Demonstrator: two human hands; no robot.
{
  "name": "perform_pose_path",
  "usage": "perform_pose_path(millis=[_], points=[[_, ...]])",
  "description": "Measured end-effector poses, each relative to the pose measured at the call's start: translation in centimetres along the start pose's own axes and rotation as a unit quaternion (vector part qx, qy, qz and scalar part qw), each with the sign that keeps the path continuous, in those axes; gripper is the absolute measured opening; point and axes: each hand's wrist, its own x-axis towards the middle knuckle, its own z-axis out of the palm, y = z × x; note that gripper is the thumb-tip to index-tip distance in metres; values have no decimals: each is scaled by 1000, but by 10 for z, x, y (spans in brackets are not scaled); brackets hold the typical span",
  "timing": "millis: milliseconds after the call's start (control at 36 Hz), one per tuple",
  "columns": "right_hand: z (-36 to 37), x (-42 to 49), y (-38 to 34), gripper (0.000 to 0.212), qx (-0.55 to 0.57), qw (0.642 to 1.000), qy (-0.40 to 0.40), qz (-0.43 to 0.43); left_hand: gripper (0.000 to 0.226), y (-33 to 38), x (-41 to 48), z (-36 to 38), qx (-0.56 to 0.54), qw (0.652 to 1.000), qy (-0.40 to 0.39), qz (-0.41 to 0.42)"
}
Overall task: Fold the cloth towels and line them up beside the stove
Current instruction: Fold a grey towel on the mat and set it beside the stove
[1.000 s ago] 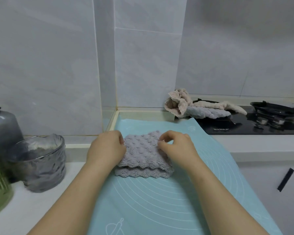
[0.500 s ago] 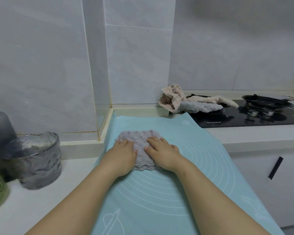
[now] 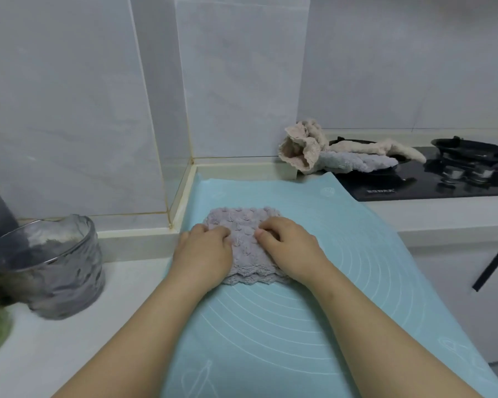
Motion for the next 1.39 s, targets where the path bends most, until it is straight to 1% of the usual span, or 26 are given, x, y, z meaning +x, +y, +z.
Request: perform_pose_path(millis=[83, 139, 167, 194, 222, 278, 306, 361, 389, 444, 528, 583, 639, 694, 806, 861, 889, 944, 1000, 1056, 1083, 1139, 1222, 1250, 1333, 1389], points=[[4, -6, 3, 34, -11, 998, 61, 27, 39, 4, -10, -1, 11, 999, 45, -21], [5, -10, 2, 25, -36, 993, 95, 63, 43, 7, -14, 0, 41, 997, 47, -41], [5, -12, 1, 27, -55, 990, 98, 83, 47, 9, -18, 0, 51, 996, 38, -61], [7, -13, 2, 33, -72, 988, 93, 100, 50, 10, -21, 1, 61, 995, 36, -74], [10, -14, 2, 44, -86, 987, 82, 112, 52, 12, -23, 0, 58, 994, 37, -84], [12, -17, 1, 74, -98, 986, 60, 118, 57, 13, -26, 0, 49, 993, 64, -87], [12, -19, 1, 83, -94, 987, 50, 125, 61, 13, -27, -2, 37, 992, 71, -97], [8, -22, -1, 84, -64, 987, 32, 144, 68, 18, -26, -13, -21, 988, -15, -152], [5, -23, -3, 82, -48, 986, 21, 156, 69, 20, -25, -18, -50, 983, -40, -172], [-1, -24, -7, 77, -10, 984, 3, 180, 67, 20, -19, -26, -132, 968, -60, -203], [-14, -23, -19, 43, 55, 974, -3, 218, 57, 19, -12, -38, -240, 929, -107, -262], [-25, -21, -27, 29, 112, 962, -7, 250, 51, 18, -7, -43, -309, 895, -133, -294], [-37, -20, -33, 24, 218, 931, -2, 291, 38, 21, -3, -50, -383, 859, -145, -306], [-49, -21, -35, 23, 320, 893, 15, 317, 32, 29, 0, -57, -452, 819, -163, -315], [-73, -28, -21, 22, 428, 829, 37, 359, 41, 50, 10, -61, -549, 735, -229, -324], [-88, -35, -9, 24, 469, 798, 44, 377, 47, 64, 15, -54, -574, 708, -258, -320], [-96, -38, -1, 26, 485, 785, 47, 383, 47, 74, 16, -50, -578, 706, -265, -313], [-114, -47, 15, 35, 520, 757, 58, 391, 45, 97, 16, -41, -585, 713, -267, -280], [-132, -57, 34, 41, 551, 731, 71, 396, 61, 124, 15, -30, -596, 714, -261, -258], [-150, -66, 57, 42, 569, 718, 85, 392, 77, 154, 14, -22, -595, 722, -249, -249], [-160, -70, 69, 40, 573, 715, 92, 390, 79, 171, 13, -17, -597, 726, -248, -236], [-181, -78, 96, 35, 576, 713, 103, 388, 70, 206, 13, -6, -594, 731, -264, -206], [-216, -87, 143, 30, 576, 712, 118, 383, 37, 265, 18, 13, -576, 748, -283, -169], [-229, -89, 160, 29, 576, 714, 122, 380, 29, 285, 20, 21, -571, 752, -287, -163], [-269, -93, 213, 28, 565, 727, 124, 371, 24, 349, 26, 46, -560, 764, -282, -156], [-300, -95, 248, 29, 562, 729, 128, 369, 23, 393, 28, 60, -566, 760, -277, -159]])
